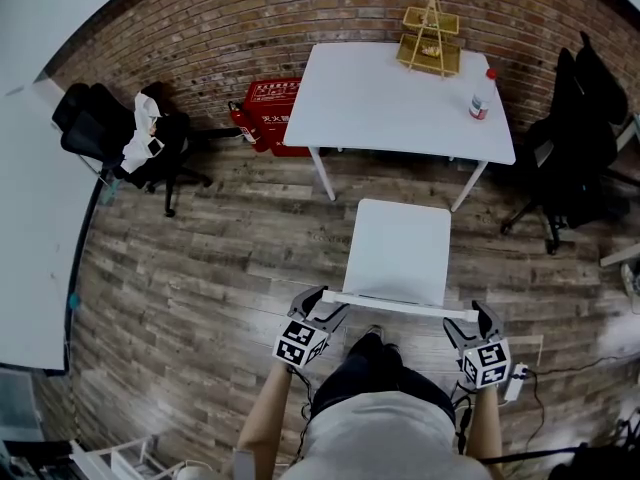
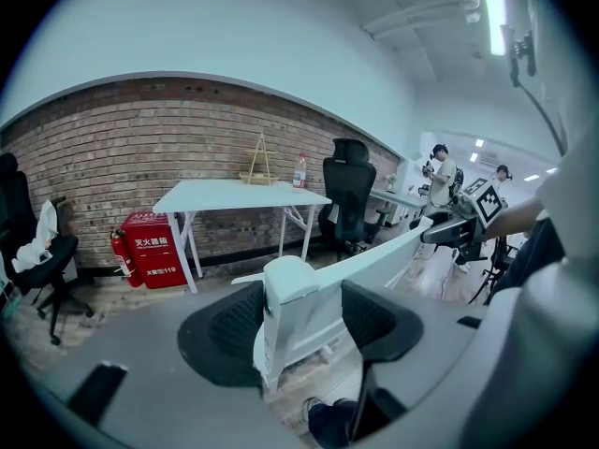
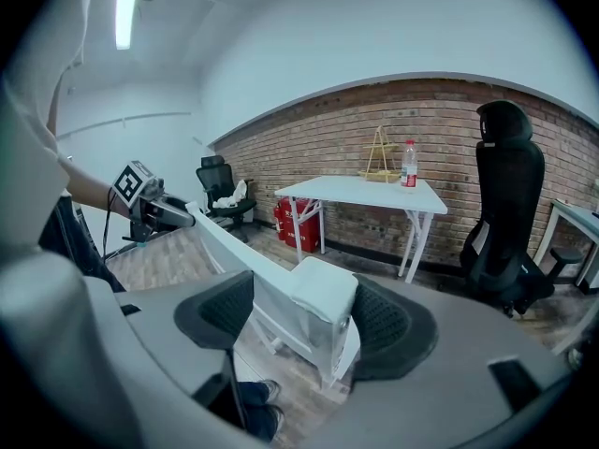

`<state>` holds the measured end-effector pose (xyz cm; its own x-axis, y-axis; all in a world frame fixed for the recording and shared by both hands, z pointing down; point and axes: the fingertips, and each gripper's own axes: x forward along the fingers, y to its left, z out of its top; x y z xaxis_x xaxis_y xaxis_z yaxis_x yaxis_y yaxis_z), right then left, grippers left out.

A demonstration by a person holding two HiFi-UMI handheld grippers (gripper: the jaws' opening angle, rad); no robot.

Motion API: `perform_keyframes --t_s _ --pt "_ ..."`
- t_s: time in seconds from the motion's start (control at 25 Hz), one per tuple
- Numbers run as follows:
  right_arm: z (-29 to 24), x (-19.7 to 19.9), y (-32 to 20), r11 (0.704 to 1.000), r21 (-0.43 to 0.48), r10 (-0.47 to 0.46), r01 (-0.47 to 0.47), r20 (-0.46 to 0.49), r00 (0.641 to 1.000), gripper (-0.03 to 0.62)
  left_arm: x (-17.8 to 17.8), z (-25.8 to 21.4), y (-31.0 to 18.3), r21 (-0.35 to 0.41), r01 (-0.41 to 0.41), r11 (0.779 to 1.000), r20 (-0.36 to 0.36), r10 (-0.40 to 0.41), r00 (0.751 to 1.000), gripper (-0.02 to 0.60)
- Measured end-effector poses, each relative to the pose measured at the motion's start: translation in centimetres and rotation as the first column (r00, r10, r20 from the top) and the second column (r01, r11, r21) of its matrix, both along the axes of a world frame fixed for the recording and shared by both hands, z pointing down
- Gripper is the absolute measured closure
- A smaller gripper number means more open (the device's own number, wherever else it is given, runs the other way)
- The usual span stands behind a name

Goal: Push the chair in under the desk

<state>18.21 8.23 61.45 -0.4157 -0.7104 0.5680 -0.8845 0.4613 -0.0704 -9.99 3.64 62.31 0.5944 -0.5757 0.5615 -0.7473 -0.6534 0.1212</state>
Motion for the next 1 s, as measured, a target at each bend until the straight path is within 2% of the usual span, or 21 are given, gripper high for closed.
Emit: perform_keyframes --t_s 0.36,0.6,1.0 --pt "-0.06 0.24 -0.01 1.000 0.008 -0.001 0.001 -0.016 1.000 0.267 0.24 0.01 0.05 0.013 0.019 1.000 0.008 -0.019 1.000 0.314" --pt "-0.19 -0.36 0.06 1.000 -0.024 -0.015 0.014 -0.020 1.000 0.269 -0.13 -0.11 0.00 0.013 0.041 0.999 0.006 -0.041 0.999 0.316" --pt "-0.41 -0.27 -0.22 1.000 -0.026 -0.010 0.009 -0.028 1.000 0.269 -0.11 -0.19 -0.04 0.002 0.034 0.999 0.011 -0.034 0.999 0.316"
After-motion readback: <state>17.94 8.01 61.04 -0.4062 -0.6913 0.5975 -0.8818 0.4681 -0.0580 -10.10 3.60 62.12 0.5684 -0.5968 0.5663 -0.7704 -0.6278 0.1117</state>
